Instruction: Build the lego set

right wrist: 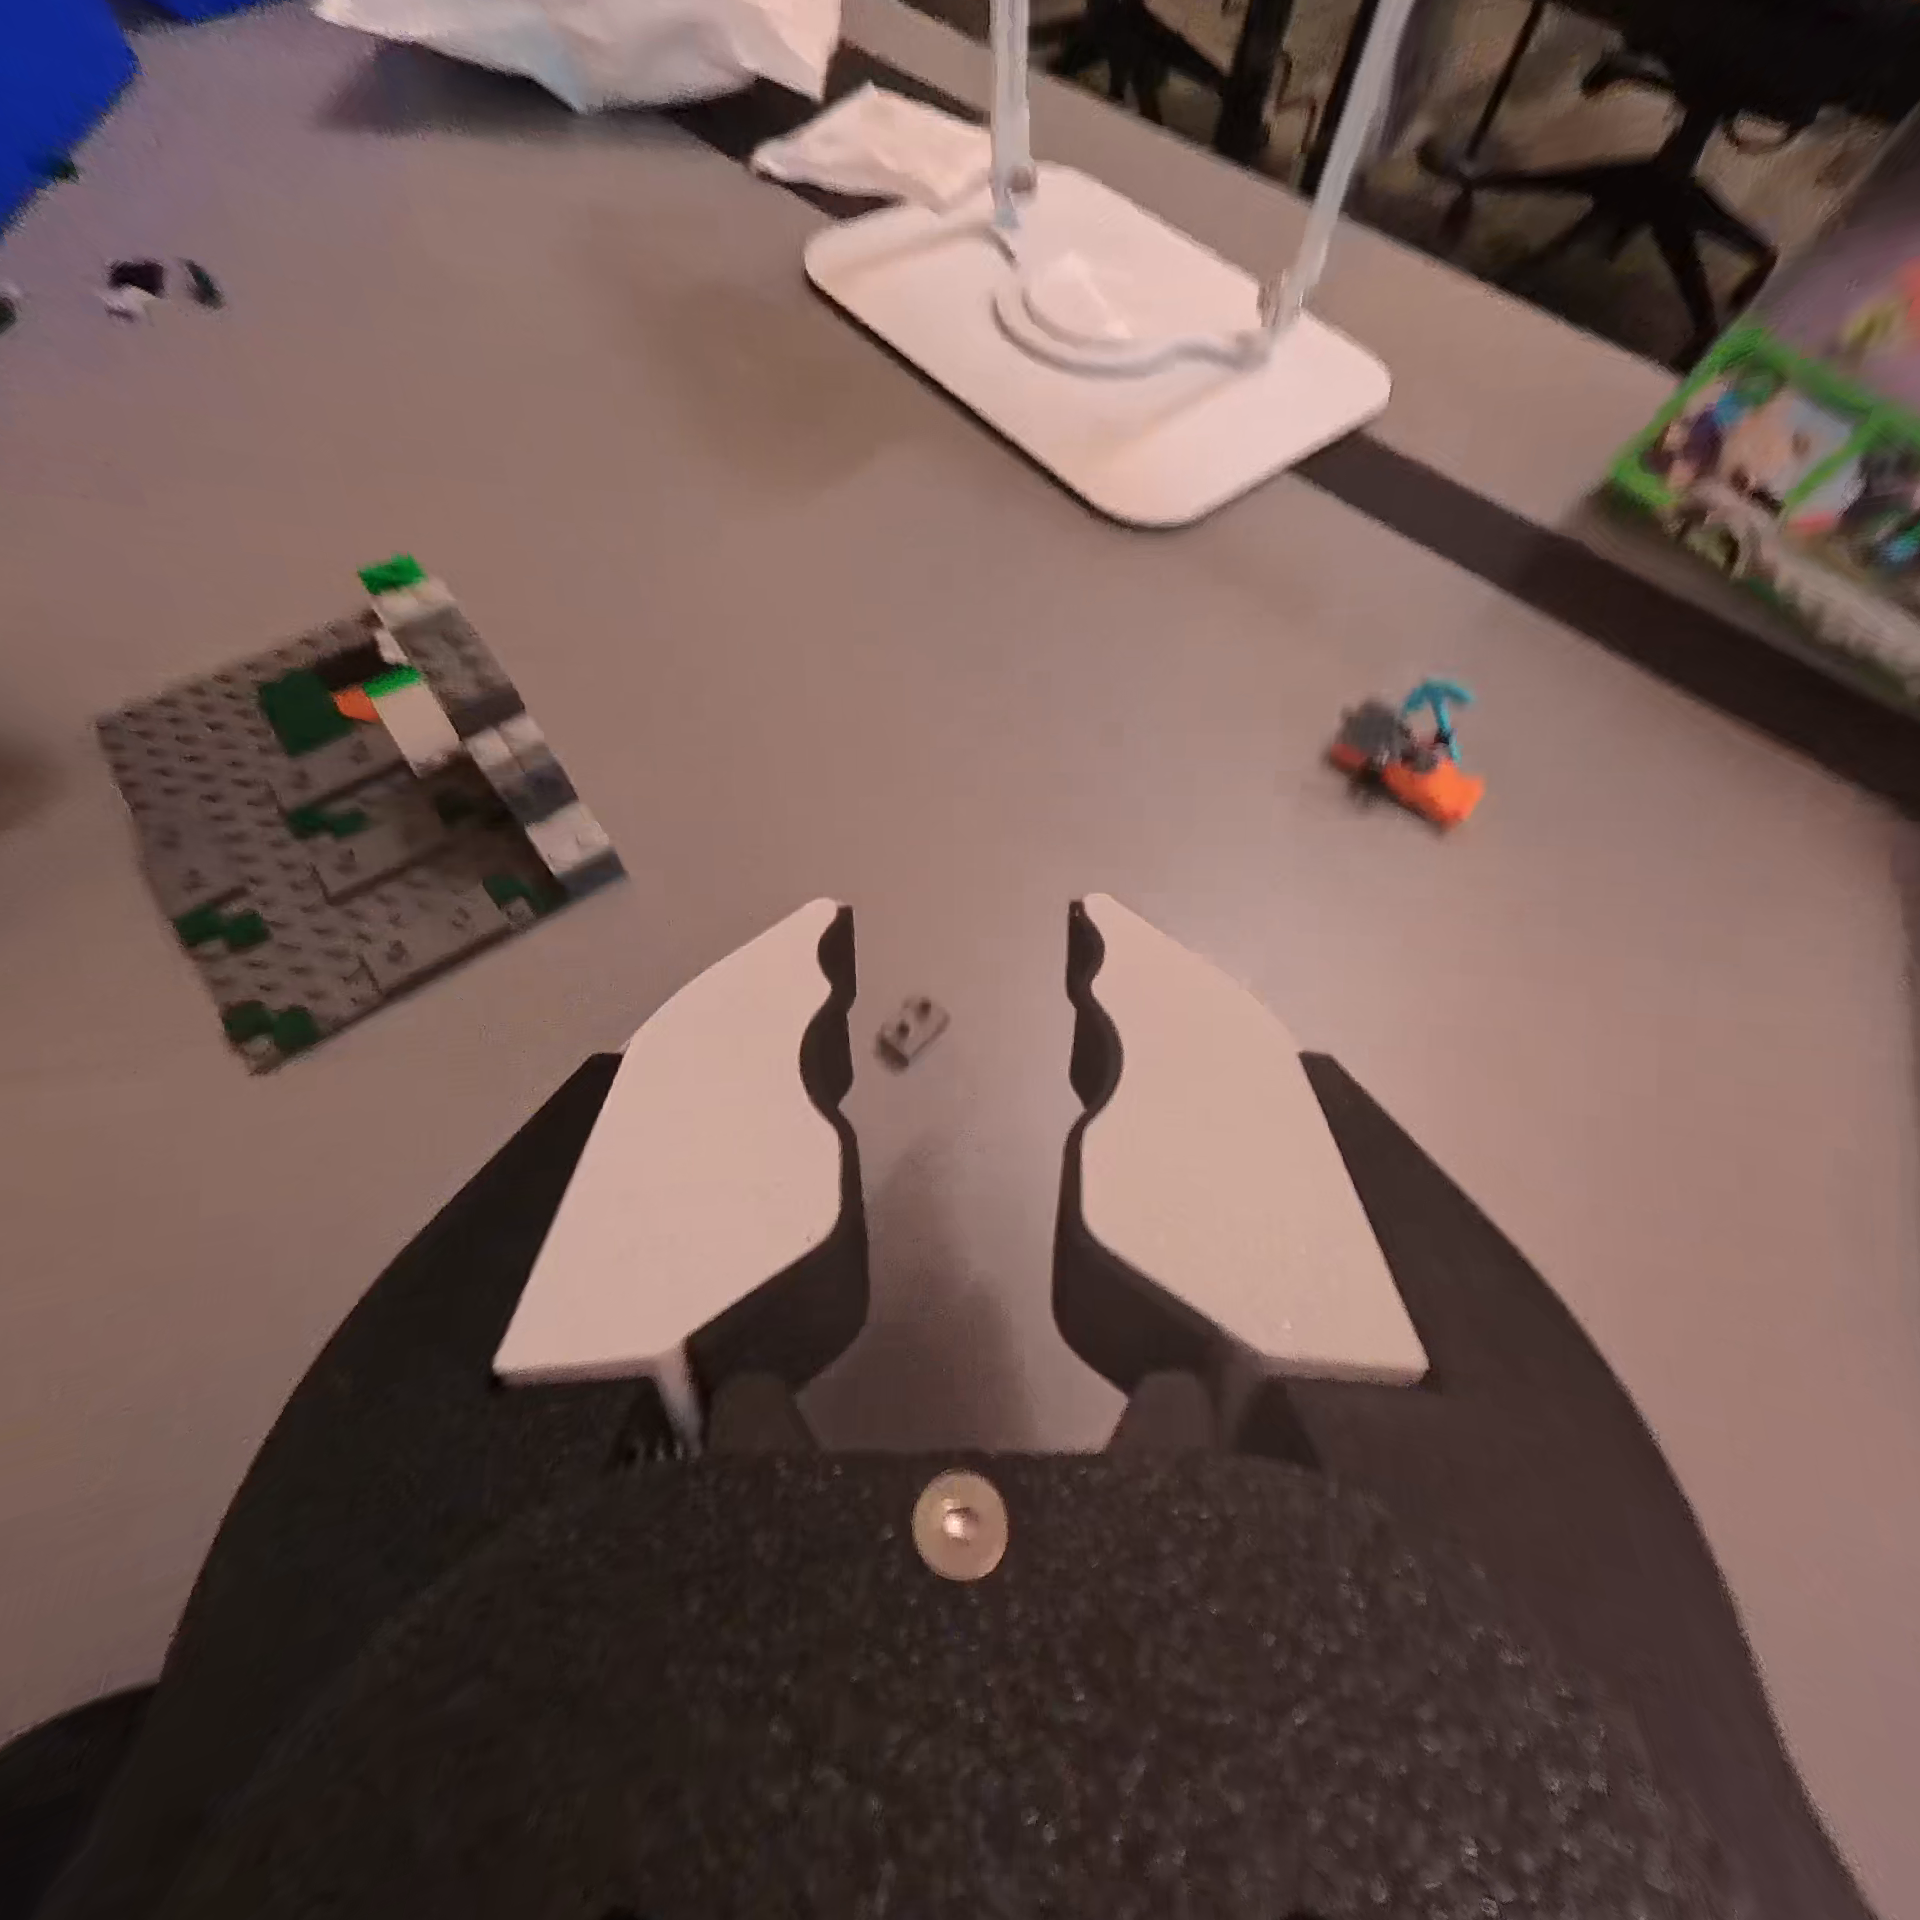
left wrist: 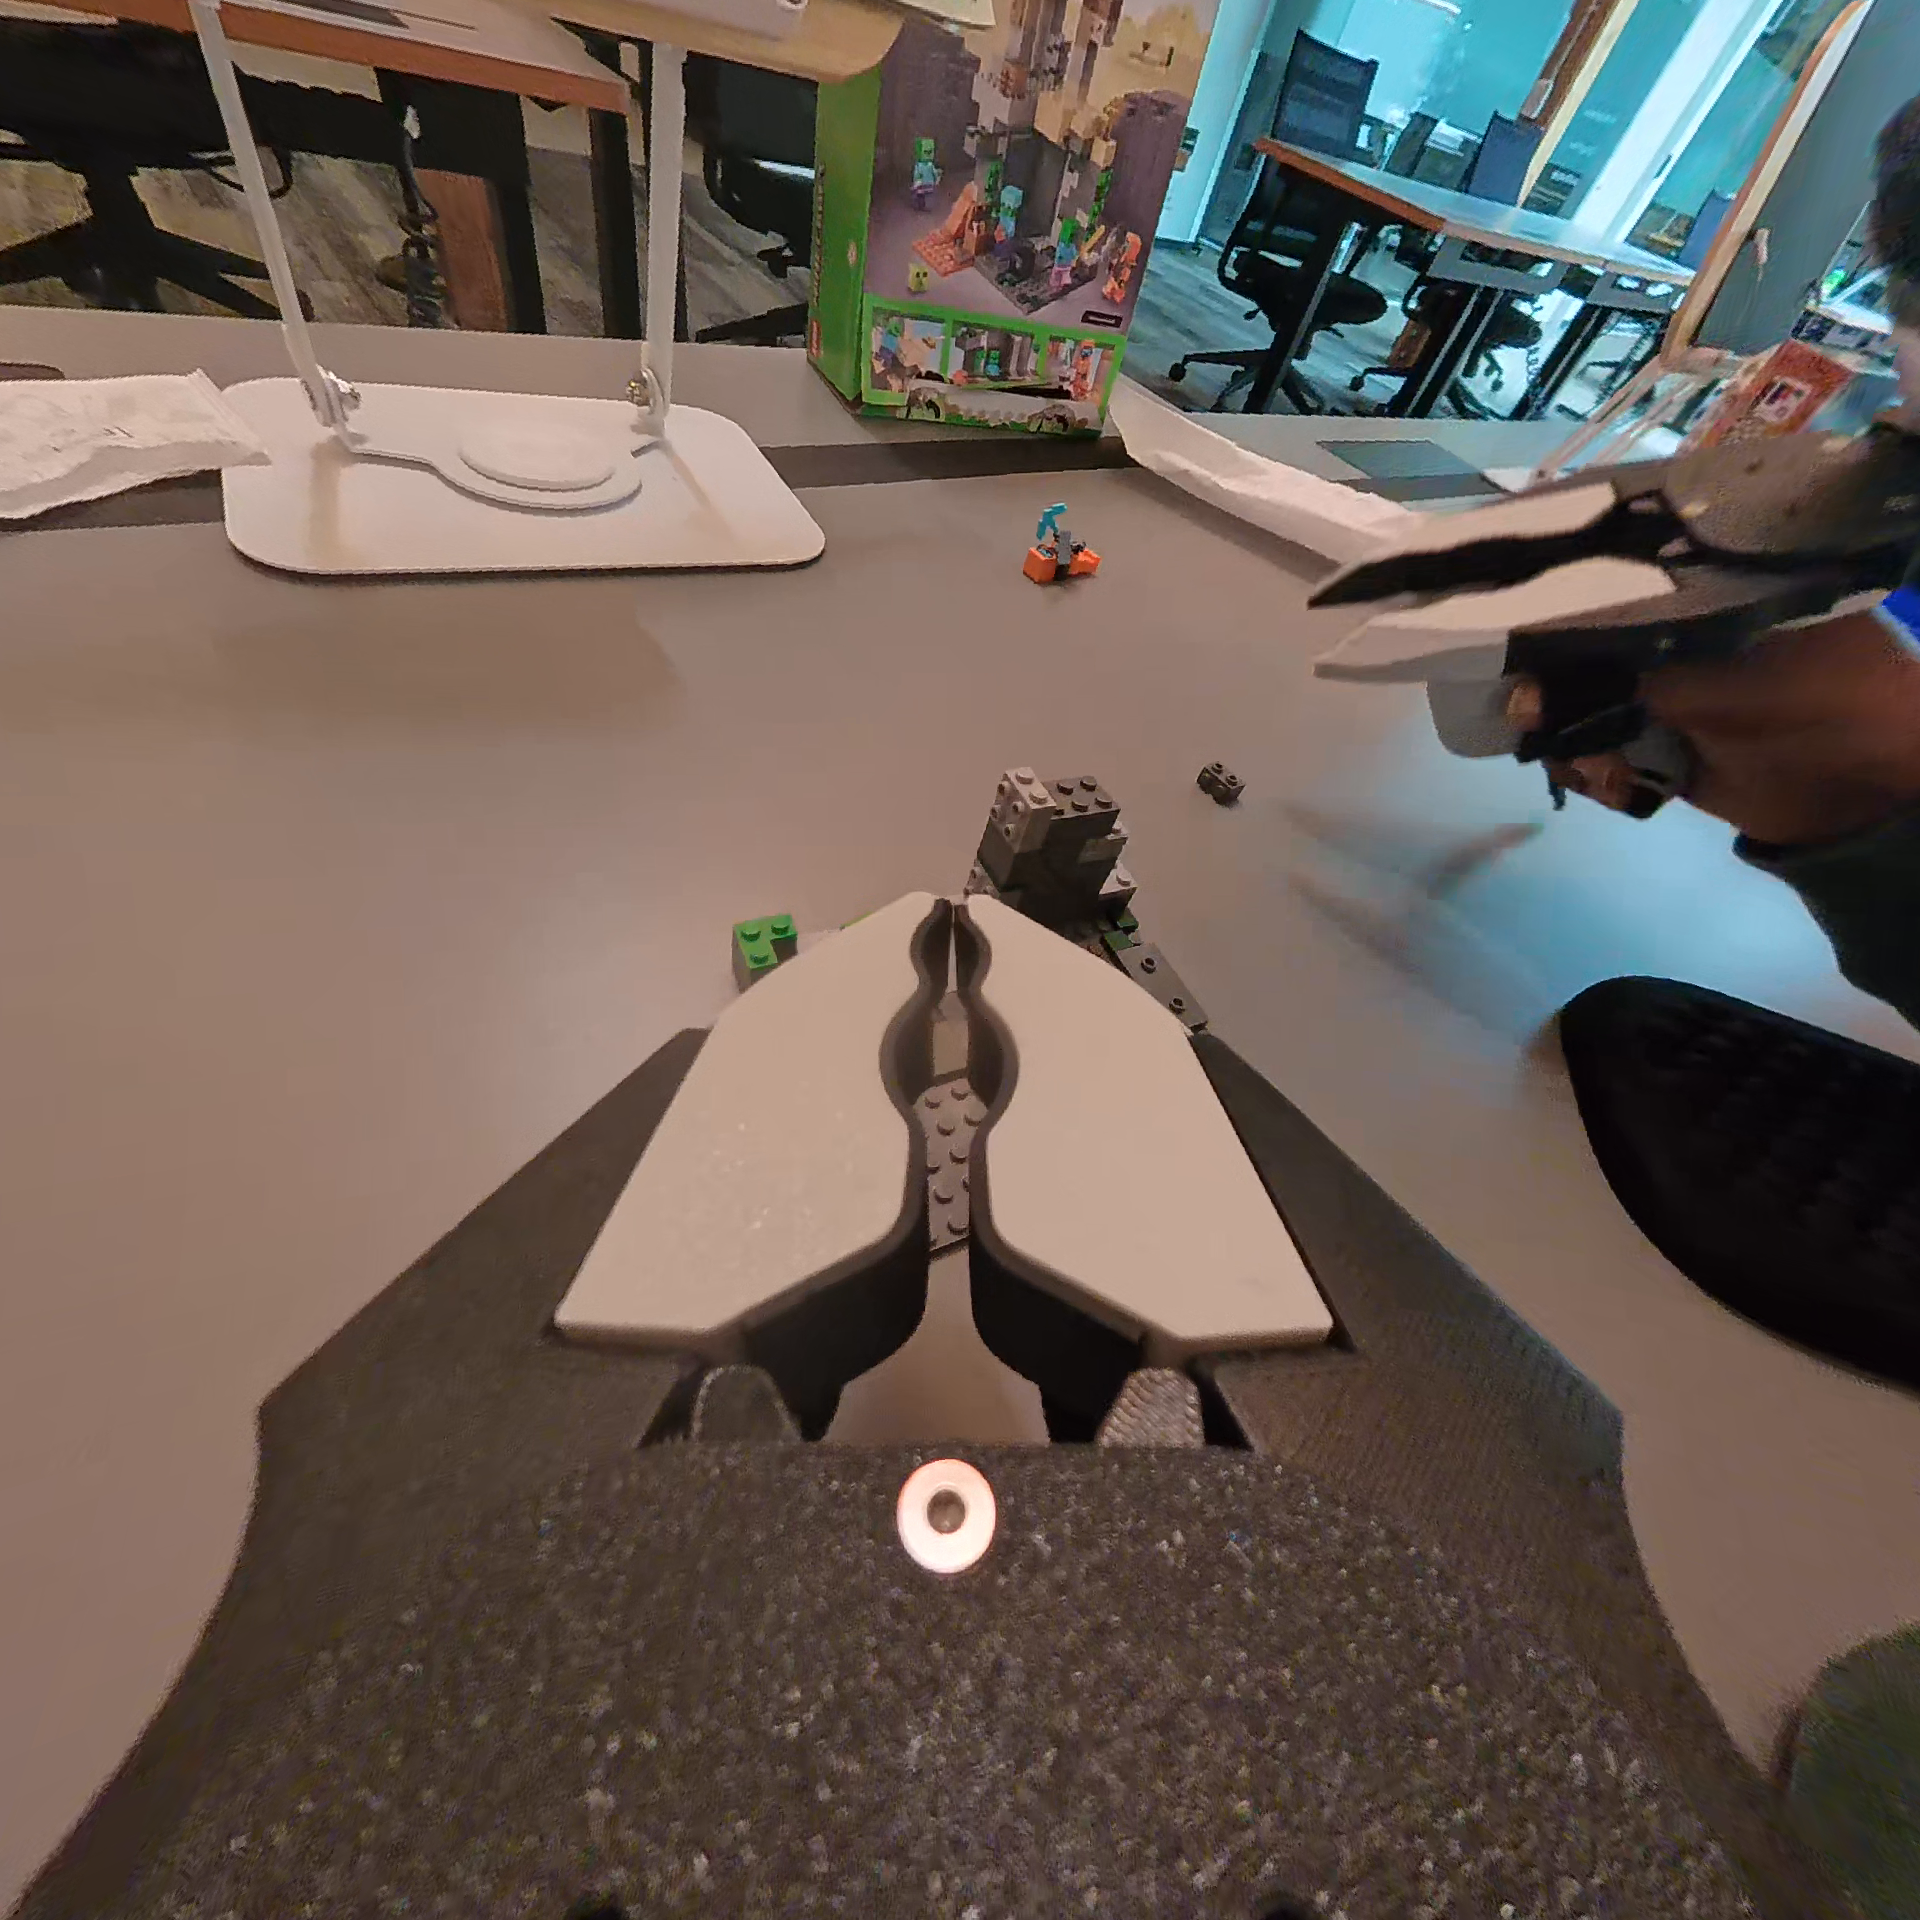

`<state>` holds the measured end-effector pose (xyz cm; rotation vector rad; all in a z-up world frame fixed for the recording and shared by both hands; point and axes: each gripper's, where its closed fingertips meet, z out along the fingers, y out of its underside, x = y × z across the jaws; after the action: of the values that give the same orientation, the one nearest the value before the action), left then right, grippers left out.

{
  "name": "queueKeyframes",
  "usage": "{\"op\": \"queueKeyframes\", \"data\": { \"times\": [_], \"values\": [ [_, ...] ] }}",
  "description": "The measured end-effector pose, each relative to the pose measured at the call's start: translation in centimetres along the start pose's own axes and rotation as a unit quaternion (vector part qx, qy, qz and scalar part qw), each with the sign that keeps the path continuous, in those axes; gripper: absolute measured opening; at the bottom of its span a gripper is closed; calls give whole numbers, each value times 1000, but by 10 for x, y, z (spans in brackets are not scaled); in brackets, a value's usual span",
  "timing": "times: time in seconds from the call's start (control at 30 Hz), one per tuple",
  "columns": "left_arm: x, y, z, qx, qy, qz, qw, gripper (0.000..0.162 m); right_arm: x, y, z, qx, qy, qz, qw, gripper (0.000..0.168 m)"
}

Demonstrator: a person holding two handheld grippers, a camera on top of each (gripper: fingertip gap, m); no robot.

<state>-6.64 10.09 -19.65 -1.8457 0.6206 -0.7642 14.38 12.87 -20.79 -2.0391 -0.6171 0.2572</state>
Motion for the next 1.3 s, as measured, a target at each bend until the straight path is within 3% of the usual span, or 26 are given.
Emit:
{"op": "queueKeyframes", "data": {
  "times": [0.23,0.73,1.07,1.3],
  "values": [
    [4,1,0,0,7,4,1000,0,-10,47,21,-53,-22,-13,998,38],
    [4,5,1,-4,12,2,1000,0,-11,56,35,-93,-41,-62,993,11],
    [22,-4,2,-13,43,44,998,2,-50,-5,7,10,-122,-8,992,11],
    [55,-15,6,-10,99,98,990,12,-104,-44,-15,92,-217,56,970,11]
  ]
}}
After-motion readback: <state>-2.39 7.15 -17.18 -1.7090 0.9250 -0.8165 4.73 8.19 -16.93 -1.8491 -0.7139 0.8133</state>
